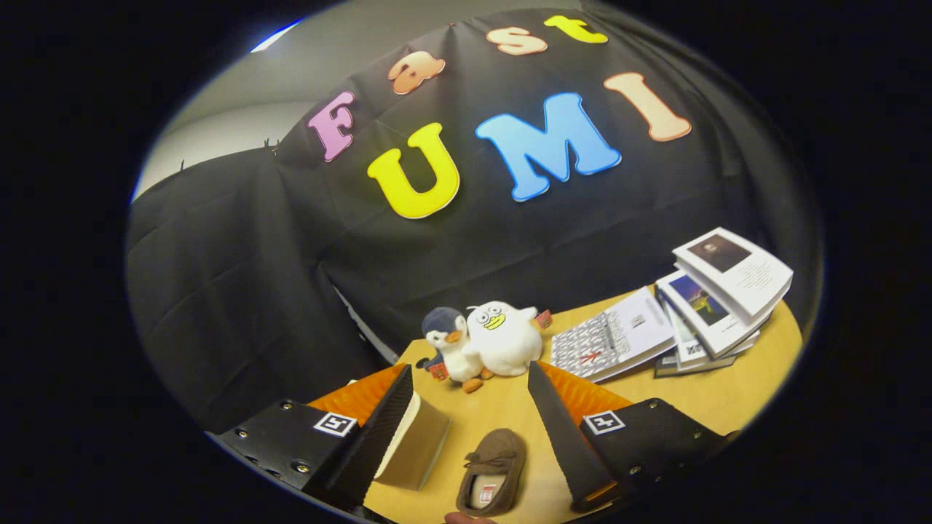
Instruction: Open the storage box then place both shoes into the box .Put the left shoe in first, then the right shoe, with the right side of both shoes facing outward in a uniform manner.
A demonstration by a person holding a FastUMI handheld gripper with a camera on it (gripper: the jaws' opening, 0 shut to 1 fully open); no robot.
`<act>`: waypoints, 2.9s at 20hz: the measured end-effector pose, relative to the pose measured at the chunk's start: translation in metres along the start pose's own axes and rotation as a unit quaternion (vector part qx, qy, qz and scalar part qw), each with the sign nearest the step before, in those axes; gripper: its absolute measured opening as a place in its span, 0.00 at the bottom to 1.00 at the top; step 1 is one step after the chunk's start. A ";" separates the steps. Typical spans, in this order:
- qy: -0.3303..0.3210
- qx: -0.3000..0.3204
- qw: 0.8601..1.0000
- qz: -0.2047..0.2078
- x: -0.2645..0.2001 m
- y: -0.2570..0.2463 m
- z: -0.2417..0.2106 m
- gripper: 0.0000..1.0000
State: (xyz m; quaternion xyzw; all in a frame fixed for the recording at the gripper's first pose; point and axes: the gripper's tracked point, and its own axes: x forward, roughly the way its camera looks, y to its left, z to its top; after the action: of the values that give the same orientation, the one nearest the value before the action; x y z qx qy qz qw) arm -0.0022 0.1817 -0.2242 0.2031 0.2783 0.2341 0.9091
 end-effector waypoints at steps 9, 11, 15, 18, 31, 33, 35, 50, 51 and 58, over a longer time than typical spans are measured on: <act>0.153 0.147 0.969 0.127 0.050 0.052 -0.098 0.97; 0.184 0.176 0.955 0.149 0.058 0.064 -0.118 0.97; 0.254 0.254 0.916 0.179 0.066 0.082 -0.157 0.96; 0.284 0.287 0.896 0.184 0.074 0.093 -0.179 0.96; 0.334 0.303 0.871 0.194 0.102 0.119 -0.210 0.73; 0.339 0.325 0.856 0.219 0.098 0.128 -0.207 0.47; 0.336 0.325 0.860 0.207 0.103 0.122 -0.205 0.28; 0.309 0.195 0.916 0.168 0.087 0.172 -0.147 0.00; 0.308 0.178 0.921 0.156 0.086 0.178 -0.142 0.00; 0.295 0.100 0.938 0.152 0.086 0.269 -0.113 0.00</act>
State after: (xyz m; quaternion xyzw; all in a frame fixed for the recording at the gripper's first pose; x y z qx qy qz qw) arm -0.0914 0.4723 -0.2115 0.2545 0.5219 0.3897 0.7149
